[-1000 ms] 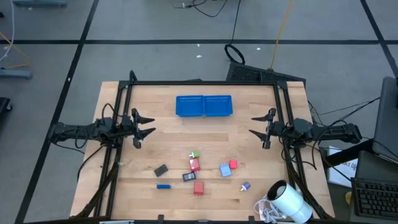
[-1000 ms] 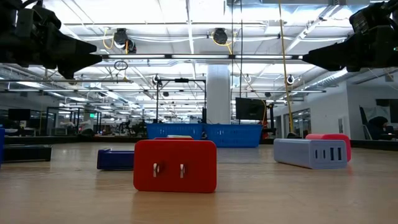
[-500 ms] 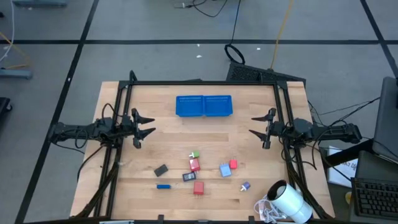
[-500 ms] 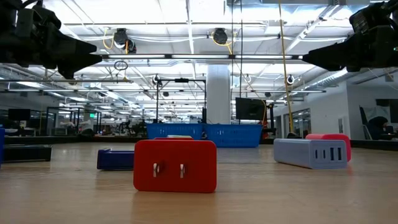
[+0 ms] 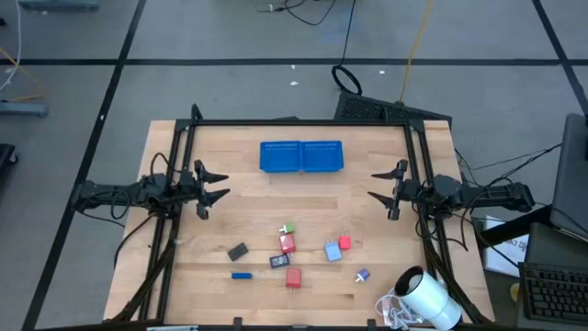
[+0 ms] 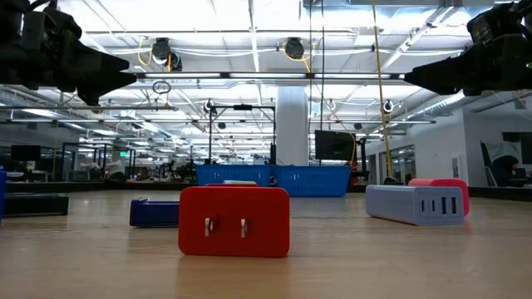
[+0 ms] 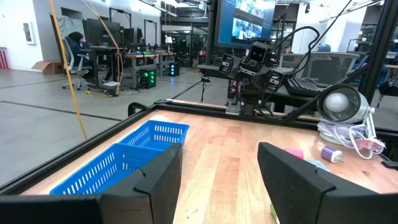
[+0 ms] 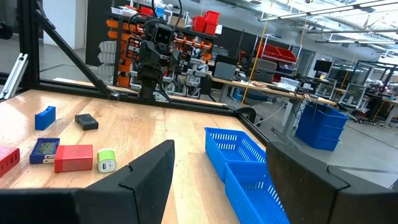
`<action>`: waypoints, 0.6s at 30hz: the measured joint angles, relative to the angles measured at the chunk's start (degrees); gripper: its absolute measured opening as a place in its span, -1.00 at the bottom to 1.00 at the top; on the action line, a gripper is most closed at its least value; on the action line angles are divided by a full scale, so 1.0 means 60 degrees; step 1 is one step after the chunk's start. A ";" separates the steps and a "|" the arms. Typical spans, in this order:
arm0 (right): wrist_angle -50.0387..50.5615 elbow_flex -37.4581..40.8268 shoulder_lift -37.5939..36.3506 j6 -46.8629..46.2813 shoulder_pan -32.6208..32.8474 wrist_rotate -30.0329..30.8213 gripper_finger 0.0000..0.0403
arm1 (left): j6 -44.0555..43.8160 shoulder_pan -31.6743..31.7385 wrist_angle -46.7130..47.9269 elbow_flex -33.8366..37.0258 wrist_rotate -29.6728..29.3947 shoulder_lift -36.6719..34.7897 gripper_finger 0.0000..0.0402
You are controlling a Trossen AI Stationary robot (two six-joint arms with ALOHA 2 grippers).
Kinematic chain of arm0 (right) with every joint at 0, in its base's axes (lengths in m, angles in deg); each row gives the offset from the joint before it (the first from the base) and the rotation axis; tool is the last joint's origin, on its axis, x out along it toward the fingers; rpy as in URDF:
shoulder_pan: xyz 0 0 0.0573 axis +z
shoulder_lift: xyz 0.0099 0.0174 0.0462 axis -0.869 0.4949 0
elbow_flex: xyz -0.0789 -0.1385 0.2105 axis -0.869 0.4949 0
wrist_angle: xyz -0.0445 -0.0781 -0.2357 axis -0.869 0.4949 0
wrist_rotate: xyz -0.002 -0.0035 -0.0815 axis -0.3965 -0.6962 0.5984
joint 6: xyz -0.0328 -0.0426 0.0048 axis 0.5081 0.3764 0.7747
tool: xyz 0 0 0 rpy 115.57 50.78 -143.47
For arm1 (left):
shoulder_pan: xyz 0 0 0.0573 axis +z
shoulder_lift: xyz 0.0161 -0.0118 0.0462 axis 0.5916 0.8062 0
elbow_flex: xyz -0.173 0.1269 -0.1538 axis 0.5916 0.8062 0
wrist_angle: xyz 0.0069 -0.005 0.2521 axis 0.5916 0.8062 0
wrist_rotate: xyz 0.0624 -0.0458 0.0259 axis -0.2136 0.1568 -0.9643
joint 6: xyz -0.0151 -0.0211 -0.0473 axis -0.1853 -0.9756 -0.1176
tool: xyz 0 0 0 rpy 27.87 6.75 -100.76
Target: Pick & Place Office items
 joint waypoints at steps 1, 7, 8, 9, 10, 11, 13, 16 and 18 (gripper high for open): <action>-0.0002 0.0003 0.0000 0.0000 0.0000 0.0000 0.20 | 0.0000 0.0000 -0.0002 -0.0001 0.0000 0.0001 0.07; -0.0024 0.0003 -0.0003 -0.0340 0.0000 -0.0027 0.20 | 0.0000 0.0000 -0.0003 -0.0001 0.0001 0.0001 0.07; -0.0030 0.0002 -0.0002 -0.0782 0.0005 -0.0035 0.20 | 0.0000 0.0000 -0.0003 0.0000 0.0000 0.0000 0.07; -0.0066 0.0002 -0.0003 -0.1424 0.0011 -0.0035 0.20 | 0.0000 0.0000 0.0000 0.0000 0.0003 0.0003 0.07; -0.0144 0.0001 -0.0001 -0.2152 0.0011 -0.0031 0.20 | 0.0000 0.0000 -0.0003 0.0000 0.0002 0.0000 0.07; -0.0226 0.0002 -0.0003 -0.2870 0.0011 -0.0028 0.20 | 0.0000 0.0000 -0.0001 0.0000 0.0000 0.0002 0.07; -0.0435 0.0003 -0.0003 -0.4131 0.0011 -0.0026 0.20 | 0.0000 0.0000 -0.0003 0.0000 0.0000 0.0002 0.07; -0.0529 0.0003 -0.0003 -0.5606 0.0011 -0.0030 0.20 | 0.0000 0.0000 -0.0002 0.0000 0.0002 0.0002 0.07; -0.0534 0.0003 0.0002 -0.6020 0.0011 -0.0020 0.20 | 0.0000 0.0000 -0.0003 0.0000 0.0000 0.0003 0.07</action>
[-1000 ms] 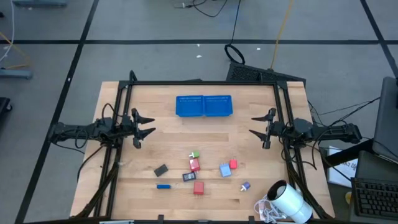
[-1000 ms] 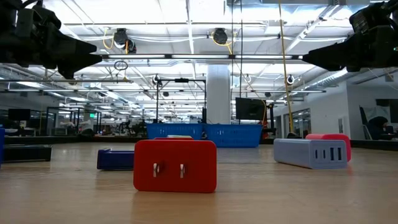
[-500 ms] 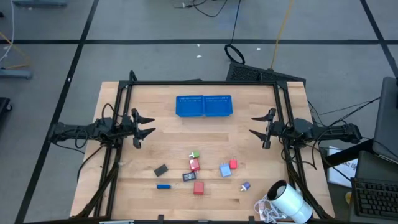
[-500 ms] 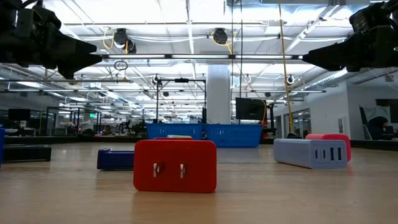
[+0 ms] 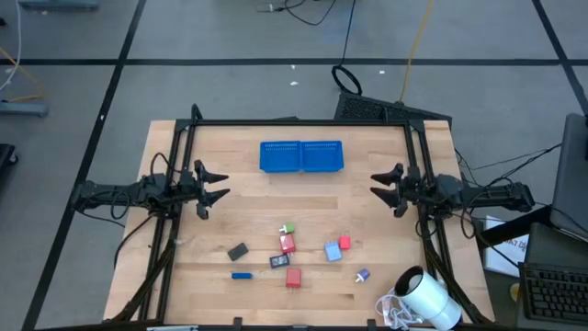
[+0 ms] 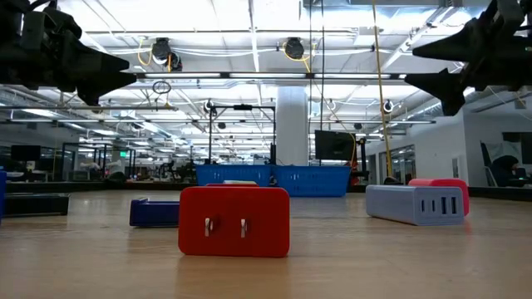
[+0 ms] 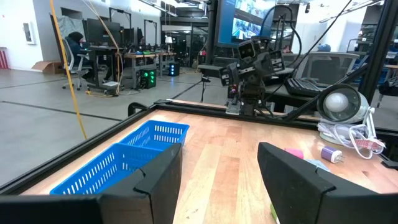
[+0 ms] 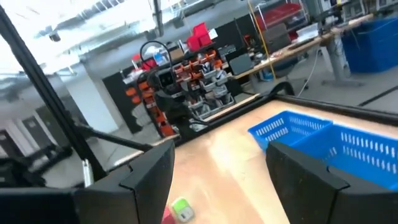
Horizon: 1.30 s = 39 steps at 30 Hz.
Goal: Pick & Place Office items
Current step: Put the purple charger adapter into the right blue bin
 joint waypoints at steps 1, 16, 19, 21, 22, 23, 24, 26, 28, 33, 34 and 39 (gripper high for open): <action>-0.0011 0.0000 0.0021 -0.0070 0.0000 -0.0002 0.20 | 0.0000 0.0000 0.0000 0.0000 0.0000 0.0000 0.07; -0.4145 -0.0817 0.3205 0.2100 0.2523 -0.2489 0.23 | 0.0000 0.0000 0.0000 0.0000 0.0001 -0.0003 0.07; -0.3921 -0.1747 0.4992 0.2957 0.3499 -0.1469 0.27 | 0.0000 0.0000 0.0000 -0.0002 0.0002 -0.0004 0.07; -0.3489 -0.2466 0.6189 0.3294 0.4058 -0.1090 0.29 | -0.0001 0.0000 -0.0001 0.0000 0.0006 0.0000 0.07; -0.3113 -0.2842 0.6747 0.3396 0.4288 -0.0965 0.30 | 0.0000 0.0000 -0.0003 -0.0001 0.0005 0.0000 0.07; -0.2565 -0.3241 0.7294 0.3462 0.4471 -0.0945 0.31 | 0.0000 0.0000 0.0000 0.0000 0.0004 0.0000 0.07; -0.2032 -0.3658 0.7806 0.3451 0.4630 -0.0932 0.32 | 0.0000 0.0000 0.0000 0.0000 0.0008 0.0000 0.07; -0.1191 -0.4674 0.8768 0.3254 0.4847 -0.0898 0.32 | 0.0000 0.0000 -0.0004 0.0000 0.0014 0.0000 0.07; -0.0156 -0.5610 0.9692 0.3029 0.5026 -0.0742 0.32 | 0.0000 0.0000 -0.0004 -0.0001 0.0011 0.0000 0.07; 0.2361 -0.7464 1.1713 0.2734 0.5239 -0.0752 0.32 | 0.0000 0.0000 -0.0004 0.0000 0.0013 0.0000 0.07; 0.2812 -0.7786 1.2025 0.2724 0.5260 -0.0752 0.32 | 0.0000 0.0000 -0.0004 0.0000 0.0015 0.0000 0.07; 0.4737 -0.8665 1.3420 0.2529 0.5289 -0.1349 0.32 | 0.0000 0.0000 -0.0004 -0.0002 0.0017 0.0000 0.07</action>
